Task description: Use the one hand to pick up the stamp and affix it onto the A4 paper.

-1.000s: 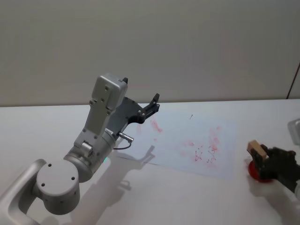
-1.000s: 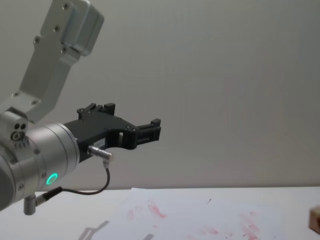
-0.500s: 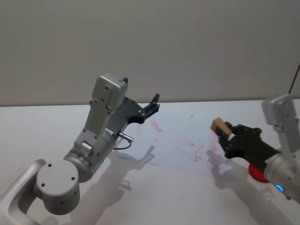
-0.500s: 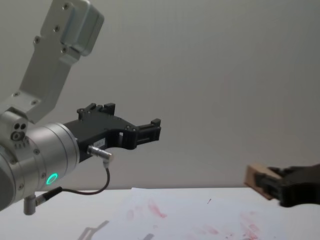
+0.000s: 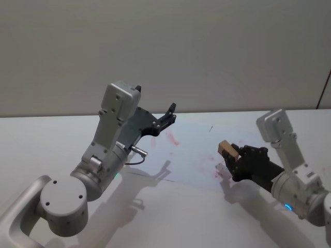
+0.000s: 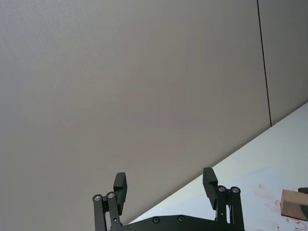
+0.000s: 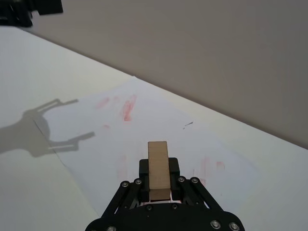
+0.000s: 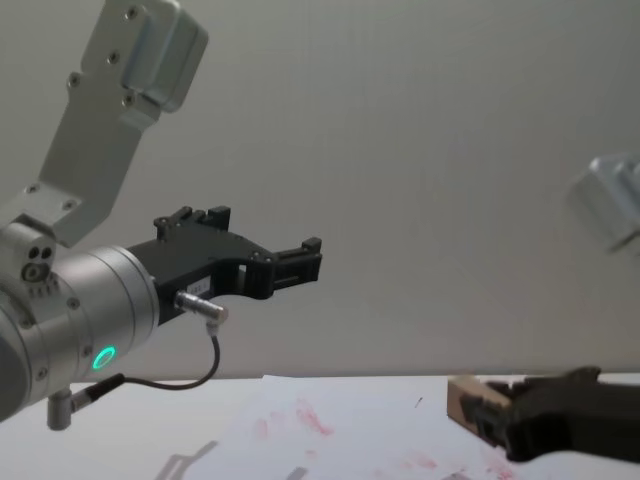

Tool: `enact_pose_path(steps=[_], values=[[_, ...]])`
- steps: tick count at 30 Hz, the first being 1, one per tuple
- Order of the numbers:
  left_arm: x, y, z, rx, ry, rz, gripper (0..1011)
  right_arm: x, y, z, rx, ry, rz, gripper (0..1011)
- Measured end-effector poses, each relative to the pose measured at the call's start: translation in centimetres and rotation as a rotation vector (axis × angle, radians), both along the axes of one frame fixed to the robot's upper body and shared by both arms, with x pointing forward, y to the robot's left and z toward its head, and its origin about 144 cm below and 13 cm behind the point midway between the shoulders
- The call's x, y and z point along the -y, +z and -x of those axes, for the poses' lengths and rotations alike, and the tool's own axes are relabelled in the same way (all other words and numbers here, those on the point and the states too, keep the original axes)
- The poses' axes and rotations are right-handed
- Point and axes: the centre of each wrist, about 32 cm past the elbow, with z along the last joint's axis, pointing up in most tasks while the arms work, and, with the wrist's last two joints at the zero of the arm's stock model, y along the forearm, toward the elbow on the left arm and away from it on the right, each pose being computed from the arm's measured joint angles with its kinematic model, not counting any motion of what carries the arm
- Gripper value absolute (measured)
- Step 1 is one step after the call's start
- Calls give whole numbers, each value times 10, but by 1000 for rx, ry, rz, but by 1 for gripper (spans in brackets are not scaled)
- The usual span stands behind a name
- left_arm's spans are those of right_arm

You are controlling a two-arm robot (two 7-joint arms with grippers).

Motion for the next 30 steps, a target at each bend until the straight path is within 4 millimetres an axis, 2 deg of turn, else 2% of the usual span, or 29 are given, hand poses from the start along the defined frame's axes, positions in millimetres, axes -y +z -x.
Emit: enact_pose_path(steps=[15, 30], values=[[0, 0, 0, 0, 0, 0, 1001, -6, -21, -9, -70, -9, 65, 216], [0, 0, 0, 0, 0, 0, 1001, -6, -31, -8, -113, -16, 93, 216]])
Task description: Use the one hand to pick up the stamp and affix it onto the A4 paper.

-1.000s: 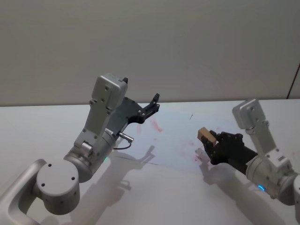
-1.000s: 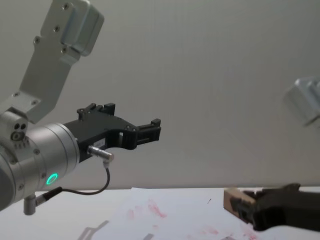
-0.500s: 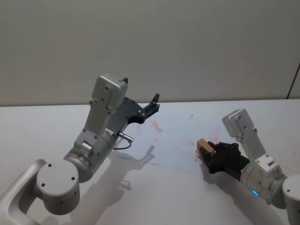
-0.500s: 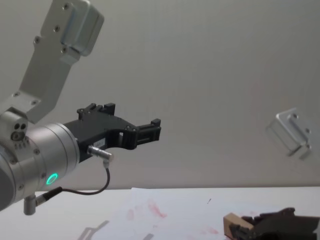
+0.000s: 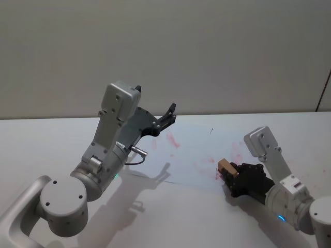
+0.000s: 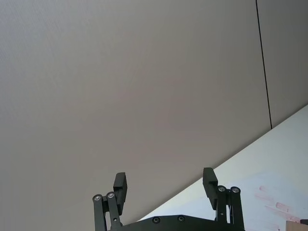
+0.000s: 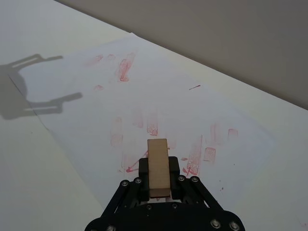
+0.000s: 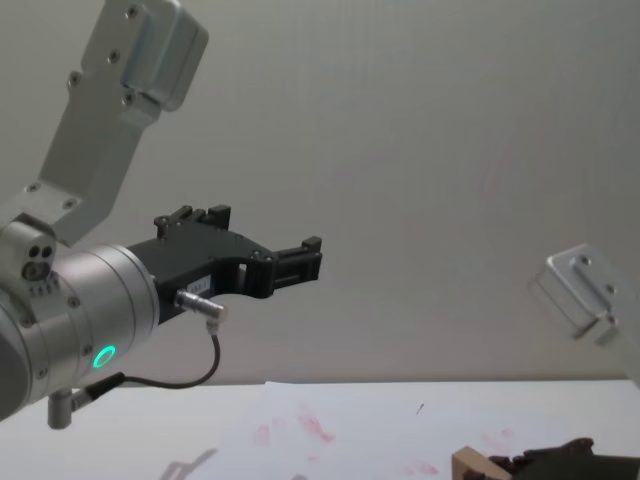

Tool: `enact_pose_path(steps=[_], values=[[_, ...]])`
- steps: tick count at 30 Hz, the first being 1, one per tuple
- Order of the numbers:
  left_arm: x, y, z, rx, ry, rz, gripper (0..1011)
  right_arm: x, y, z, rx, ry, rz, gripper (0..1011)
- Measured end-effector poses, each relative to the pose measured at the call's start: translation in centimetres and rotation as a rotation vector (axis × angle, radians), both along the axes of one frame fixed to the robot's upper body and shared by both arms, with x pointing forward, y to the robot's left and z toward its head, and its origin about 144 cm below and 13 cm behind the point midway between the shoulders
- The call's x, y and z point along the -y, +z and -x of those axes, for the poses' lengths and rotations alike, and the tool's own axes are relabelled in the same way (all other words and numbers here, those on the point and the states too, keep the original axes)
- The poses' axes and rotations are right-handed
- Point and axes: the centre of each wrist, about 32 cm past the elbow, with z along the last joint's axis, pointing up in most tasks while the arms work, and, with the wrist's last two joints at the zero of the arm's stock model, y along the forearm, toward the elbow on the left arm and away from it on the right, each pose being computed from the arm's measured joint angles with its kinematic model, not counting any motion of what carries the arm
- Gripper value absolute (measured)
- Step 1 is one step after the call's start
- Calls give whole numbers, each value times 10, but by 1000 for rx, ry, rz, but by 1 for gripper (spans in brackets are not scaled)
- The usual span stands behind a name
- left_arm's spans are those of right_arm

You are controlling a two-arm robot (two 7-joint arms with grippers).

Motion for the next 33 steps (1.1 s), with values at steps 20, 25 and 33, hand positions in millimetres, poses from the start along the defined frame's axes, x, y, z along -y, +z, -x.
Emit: enact_pose_path(steps=[20, 25, 33], values=[[0, 0, 0, 0, 0, 0, 1001, -4, 10, -1, 73, -32, -93, 216], [0, 0, 0, 0, 0, 0, 1001, -4, 25, -2, 125, -48, -154, 216], [0, 0, 0, 0, 0, 0, 1001, 9, 47, 5, 190, -116, -239, 216]])
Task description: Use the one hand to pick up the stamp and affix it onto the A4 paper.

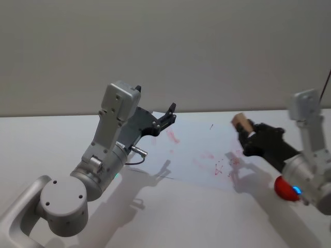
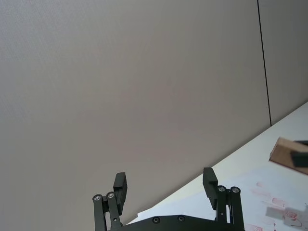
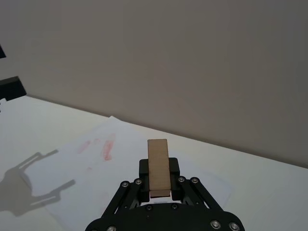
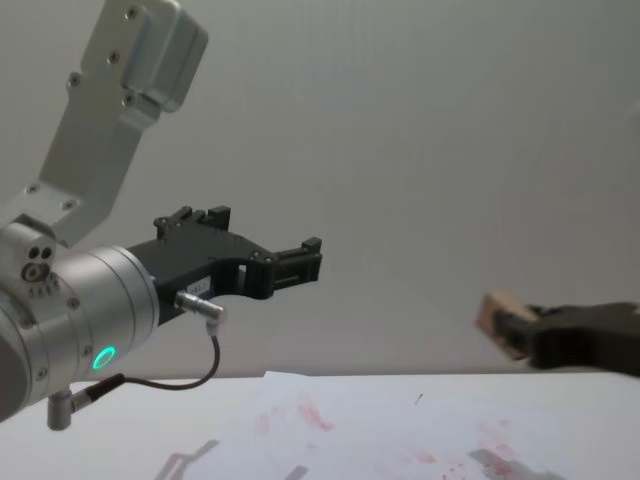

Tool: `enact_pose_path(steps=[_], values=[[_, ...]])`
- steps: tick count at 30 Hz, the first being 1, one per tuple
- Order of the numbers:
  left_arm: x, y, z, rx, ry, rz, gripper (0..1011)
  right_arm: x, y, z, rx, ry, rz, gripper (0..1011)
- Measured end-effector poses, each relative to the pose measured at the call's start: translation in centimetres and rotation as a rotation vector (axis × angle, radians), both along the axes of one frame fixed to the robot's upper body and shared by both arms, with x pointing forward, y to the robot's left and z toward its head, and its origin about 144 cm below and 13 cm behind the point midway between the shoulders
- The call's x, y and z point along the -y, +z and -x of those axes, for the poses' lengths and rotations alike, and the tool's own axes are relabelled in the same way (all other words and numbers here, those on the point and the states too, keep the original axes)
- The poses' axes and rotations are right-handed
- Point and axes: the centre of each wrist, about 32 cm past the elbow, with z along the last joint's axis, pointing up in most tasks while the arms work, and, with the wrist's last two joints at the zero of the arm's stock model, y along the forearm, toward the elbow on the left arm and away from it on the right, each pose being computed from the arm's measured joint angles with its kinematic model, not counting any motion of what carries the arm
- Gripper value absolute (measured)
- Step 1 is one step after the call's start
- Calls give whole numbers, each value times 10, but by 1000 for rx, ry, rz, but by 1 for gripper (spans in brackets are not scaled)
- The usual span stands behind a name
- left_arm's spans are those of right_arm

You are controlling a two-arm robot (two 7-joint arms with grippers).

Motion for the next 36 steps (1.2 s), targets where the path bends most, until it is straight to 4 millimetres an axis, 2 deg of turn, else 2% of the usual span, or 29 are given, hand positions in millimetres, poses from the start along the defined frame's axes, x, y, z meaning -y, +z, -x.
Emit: enact_pose_path(steps=[6, 7, 18, 28, 36], values=[[0, 0, 0, 0, 0, 0, 1001, 20, 6, 14, -10, -60, -17, 216], [0, 0, 0, 0, 0, 0, 1001, 29, 7, 20, -23, -80, -11, 216], [0, 0, 0, 0, 0, 0, 1001, 63, 1, 47, -125, -136, 56, 216], [0, 0, 0, 0, 0, 0, 1001, 82, -8, 60, -206, -135, 136, 216], [0, 0, 0, 0, 0, 0, 1001, 86, -13, 61, -240, -119, 174, 216]])
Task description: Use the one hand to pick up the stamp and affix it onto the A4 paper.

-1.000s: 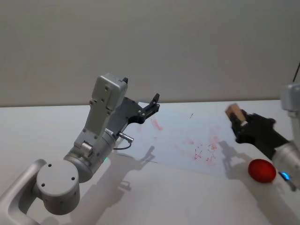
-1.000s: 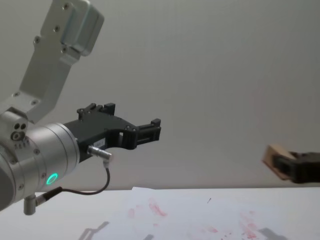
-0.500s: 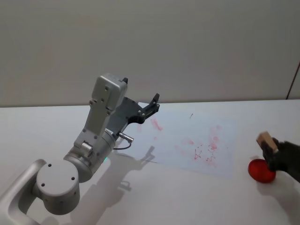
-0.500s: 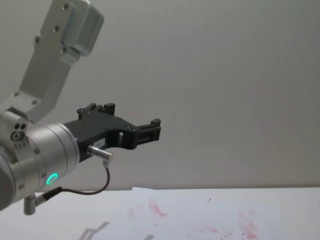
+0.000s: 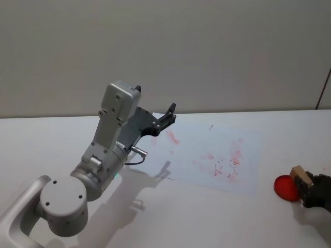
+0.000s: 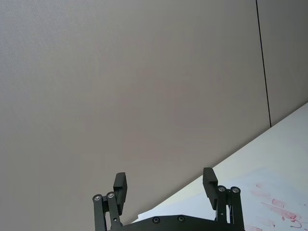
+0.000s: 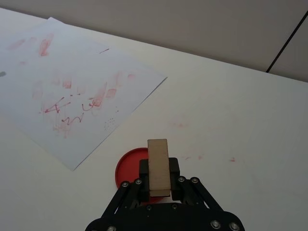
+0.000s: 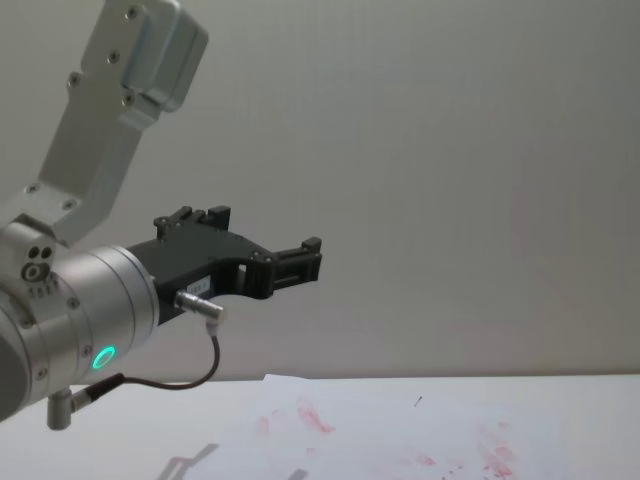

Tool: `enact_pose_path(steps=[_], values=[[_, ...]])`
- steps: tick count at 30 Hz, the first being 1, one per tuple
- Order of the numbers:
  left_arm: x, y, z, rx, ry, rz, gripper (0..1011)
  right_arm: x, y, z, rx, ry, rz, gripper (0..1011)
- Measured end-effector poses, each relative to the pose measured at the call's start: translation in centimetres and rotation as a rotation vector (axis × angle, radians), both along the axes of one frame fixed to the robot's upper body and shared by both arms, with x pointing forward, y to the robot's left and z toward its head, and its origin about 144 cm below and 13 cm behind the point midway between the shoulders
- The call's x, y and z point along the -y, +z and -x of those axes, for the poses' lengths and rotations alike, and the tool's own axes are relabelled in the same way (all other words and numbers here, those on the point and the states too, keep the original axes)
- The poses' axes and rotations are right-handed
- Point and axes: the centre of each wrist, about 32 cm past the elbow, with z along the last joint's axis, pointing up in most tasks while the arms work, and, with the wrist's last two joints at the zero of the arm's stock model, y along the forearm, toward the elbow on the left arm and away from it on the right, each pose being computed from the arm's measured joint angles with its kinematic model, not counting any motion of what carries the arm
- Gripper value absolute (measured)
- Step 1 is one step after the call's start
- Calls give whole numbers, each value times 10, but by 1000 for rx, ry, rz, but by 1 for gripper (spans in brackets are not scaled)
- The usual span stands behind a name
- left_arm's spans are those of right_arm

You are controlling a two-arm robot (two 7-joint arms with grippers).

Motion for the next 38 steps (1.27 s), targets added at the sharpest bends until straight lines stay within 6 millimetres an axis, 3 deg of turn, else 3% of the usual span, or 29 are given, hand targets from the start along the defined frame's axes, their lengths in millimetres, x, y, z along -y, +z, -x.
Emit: enact_pose_path(steps=[17, 21, 23, 28, 37, 38], values=[[0, 0, 0, 0, 0, 0, 1001, -5, -3, -9, -12, 28, 15, 232], [0, 0, 0, 0, 0, 0, 1001, -6, -3, -11, -12, 31, 17, 332], [0, 0, 0, 0, 0, 0, 1001, -7, -3, -11, -13, 33, 17, 443], [0, 0, 0, 0, 0, 0, 1001, -7, -3, -12, -13, 35, 18, 566], [0, 0, 0, 0, 0, 0, 1001, -8, -3, -13, -13, 37, 19, 892], [0, 0, 0, 0, 0, 0, 1001, -8, -3, -13, -13, 37, 19, 892]])
